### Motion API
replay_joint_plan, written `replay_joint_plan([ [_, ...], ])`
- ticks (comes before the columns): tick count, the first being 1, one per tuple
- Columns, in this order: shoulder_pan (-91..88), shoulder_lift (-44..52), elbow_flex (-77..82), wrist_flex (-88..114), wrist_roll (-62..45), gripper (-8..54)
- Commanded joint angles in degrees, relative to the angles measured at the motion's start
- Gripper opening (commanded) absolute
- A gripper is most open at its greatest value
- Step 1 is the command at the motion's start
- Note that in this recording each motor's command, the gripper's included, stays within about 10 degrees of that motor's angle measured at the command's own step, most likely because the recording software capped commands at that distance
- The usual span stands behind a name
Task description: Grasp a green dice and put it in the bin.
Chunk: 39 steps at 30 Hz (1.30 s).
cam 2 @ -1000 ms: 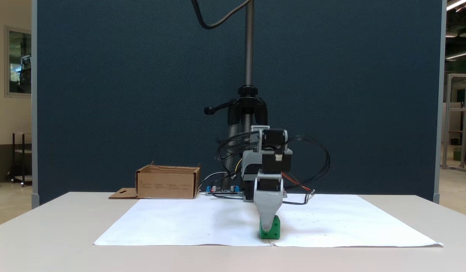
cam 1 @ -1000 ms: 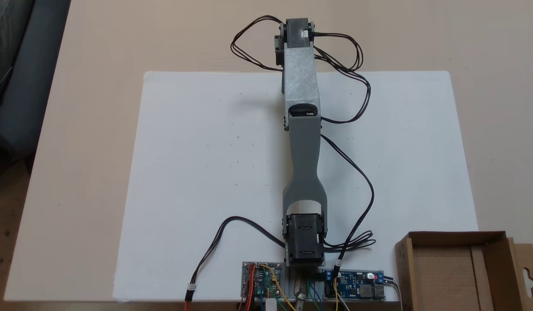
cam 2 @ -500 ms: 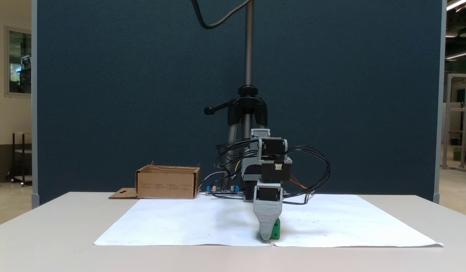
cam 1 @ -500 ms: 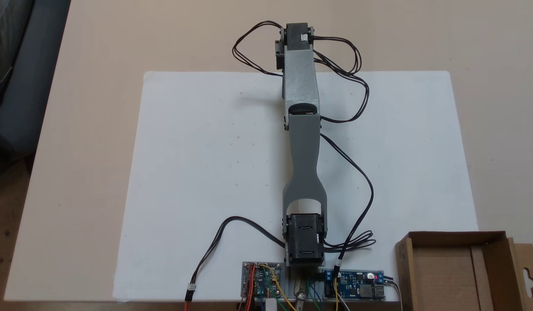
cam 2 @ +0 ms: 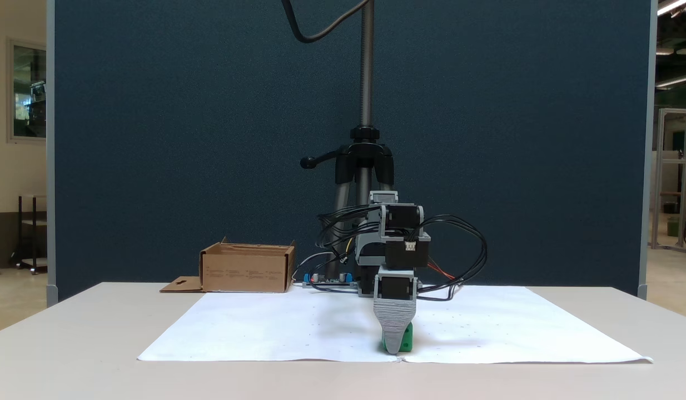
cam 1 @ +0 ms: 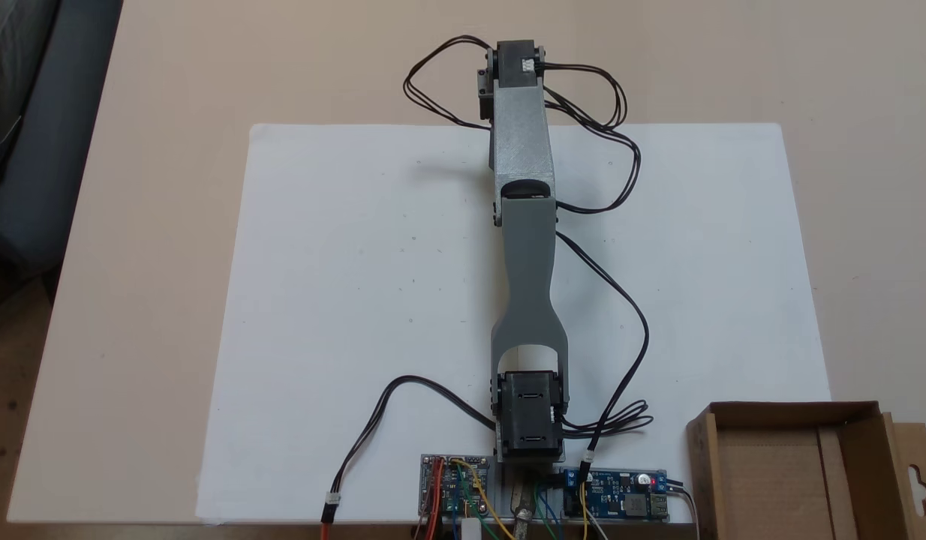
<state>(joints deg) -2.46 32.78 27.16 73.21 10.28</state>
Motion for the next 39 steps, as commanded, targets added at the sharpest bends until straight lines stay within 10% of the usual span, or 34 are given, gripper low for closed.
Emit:
replay_joint_plan([
  [1, -0.8, 1.9, -1.5, -0.8, -2.6, 16.9],
  [14, 0.4, 3.6, 0.5, -0.7, -2.5, 11.6],
  [39, 20.0, 41.7, 12.8, 9.0, -2.6, 11.6],
])
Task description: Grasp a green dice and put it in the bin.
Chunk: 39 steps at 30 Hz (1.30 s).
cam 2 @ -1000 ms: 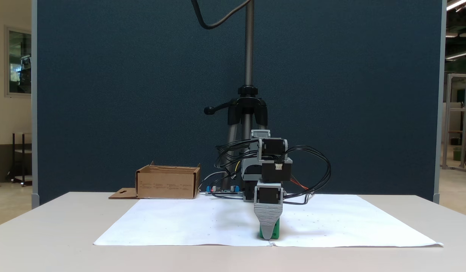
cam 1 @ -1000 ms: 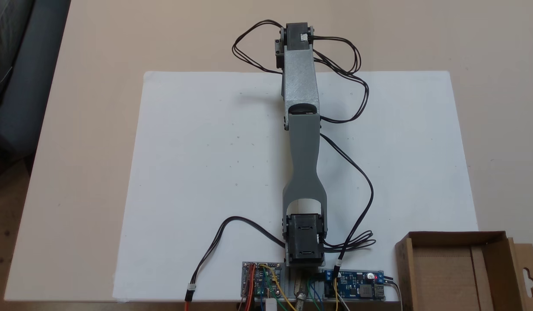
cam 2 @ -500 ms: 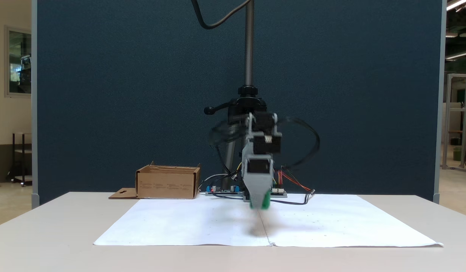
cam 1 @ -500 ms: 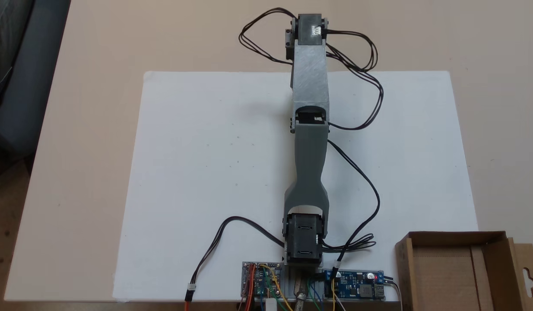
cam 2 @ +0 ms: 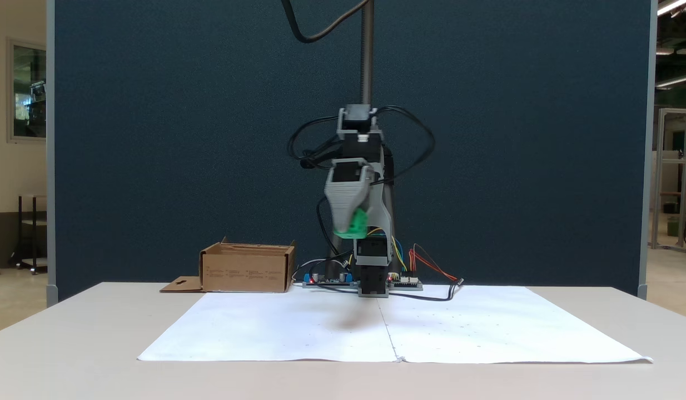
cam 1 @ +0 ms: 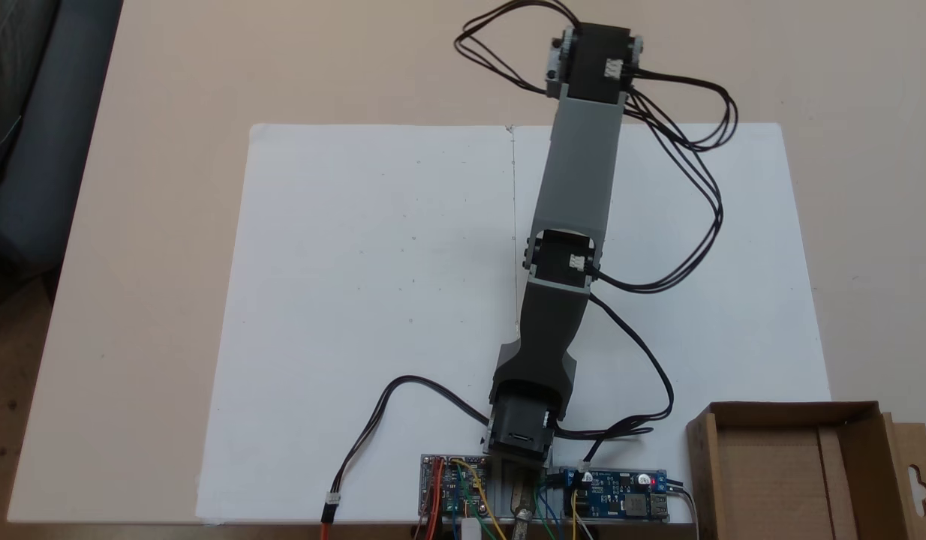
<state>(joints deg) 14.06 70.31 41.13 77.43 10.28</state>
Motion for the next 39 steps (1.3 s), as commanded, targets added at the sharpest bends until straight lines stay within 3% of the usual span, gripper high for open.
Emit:
replay_joint_plan([
  [1, 6.0, 4.3, -1.4, 4.7, -2.7, 11.6],
  [14, 38.1, 4.4, -2.5, 4.6, -12.6, 11.6],
  [23, 62.2, 4.3, -2.5, 3.4, -25.2, 11.6],
  [30, 77.4, 4.6, -1.8, -5.7, -30.5, 11.6],
  [39, 86.7, 6.4, 18.5, -18.7, -37.8, 11.6],
])
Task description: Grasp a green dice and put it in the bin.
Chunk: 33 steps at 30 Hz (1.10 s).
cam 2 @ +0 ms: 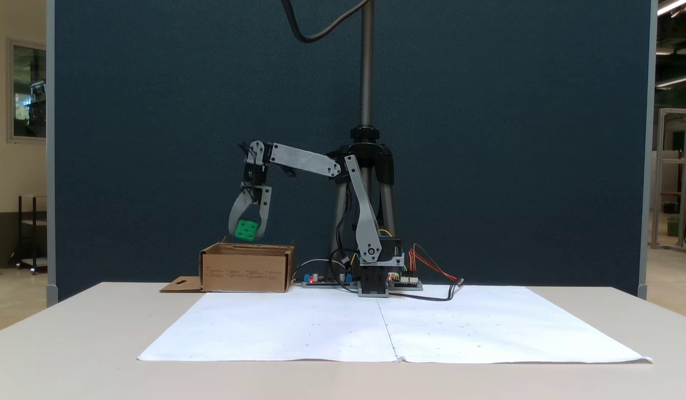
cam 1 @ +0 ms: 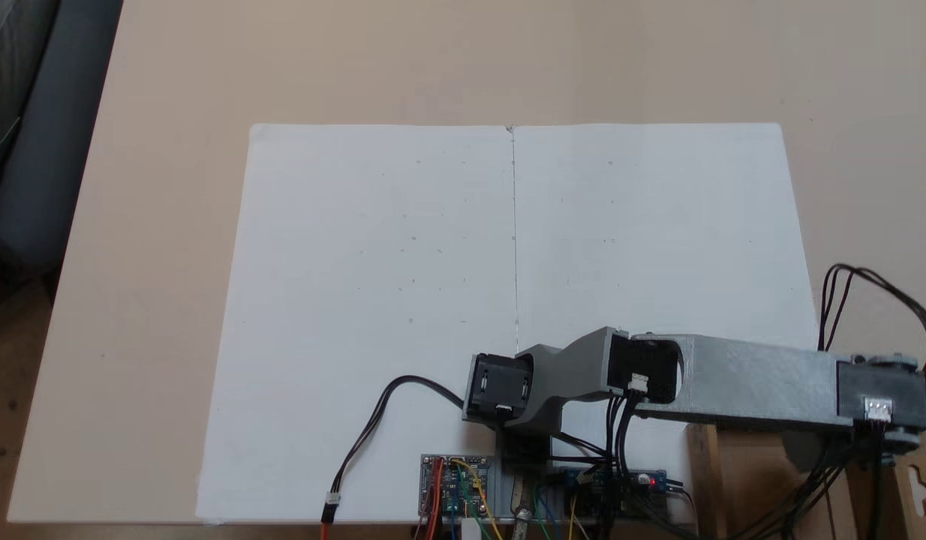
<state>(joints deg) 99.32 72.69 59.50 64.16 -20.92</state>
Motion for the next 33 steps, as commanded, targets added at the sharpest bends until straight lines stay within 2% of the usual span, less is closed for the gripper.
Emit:
replay_joint_plan([
  [1, 2.0, 4.2, 2.7, -6.7, -7.4, 11.6],
  [5, 3.1, 5.4, 8.4, -9.1, -9.4, 11.6],
  [11, 3.4, 5.9, 9.0, -9.2, -9.6, 12.7],
  [13, 3.4, 5.9, 9.8, -9.1, -9.4, 32.0],
  [14, 3.4, 6.1, 10.2, -9.0, -9.4, 33.4],
  [16, 3.5, 6.3, 10.4, -8.8, -9.4, 40.2],
  [23, 3.4, 8.0, 10.5, -7.6, -9.2, 40.2],
  [28, -0.8, 13.0, 10.2, -2.6, -8.1, 40.2],
  [33, -15.6, 20.4, 5.4, 7.9, 3.3, 40.2],
])
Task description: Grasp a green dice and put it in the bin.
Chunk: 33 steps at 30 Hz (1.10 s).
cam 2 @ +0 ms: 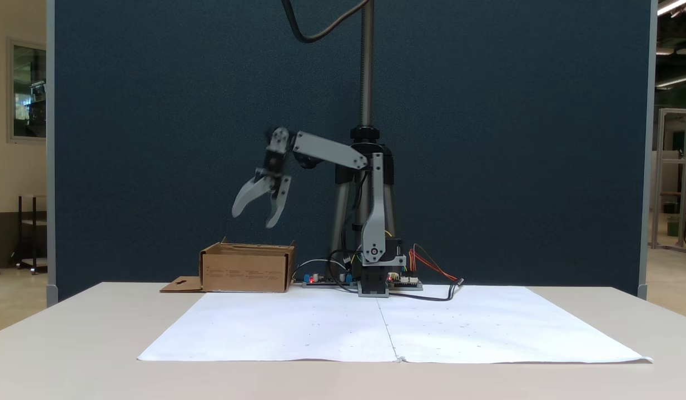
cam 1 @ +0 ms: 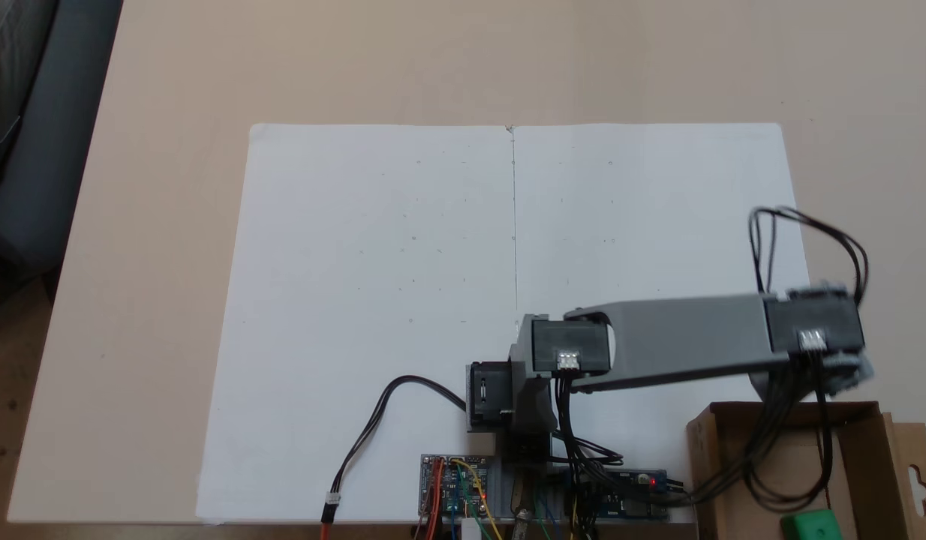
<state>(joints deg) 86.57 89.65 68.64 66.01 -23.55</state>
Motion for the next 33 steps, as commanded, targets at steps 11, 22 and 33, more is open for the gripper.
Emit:
replay_joint_plan([
  [11, -42.6, 3.6, -16.8, 16.9, 22.9, 42.5],
  [22, -72.4, -7.5, -20.2, 0.9, 25.8, 42.4],
  [33, -86.2, -8.9, -10.9, -12.9, 13.4, 42.4],
])
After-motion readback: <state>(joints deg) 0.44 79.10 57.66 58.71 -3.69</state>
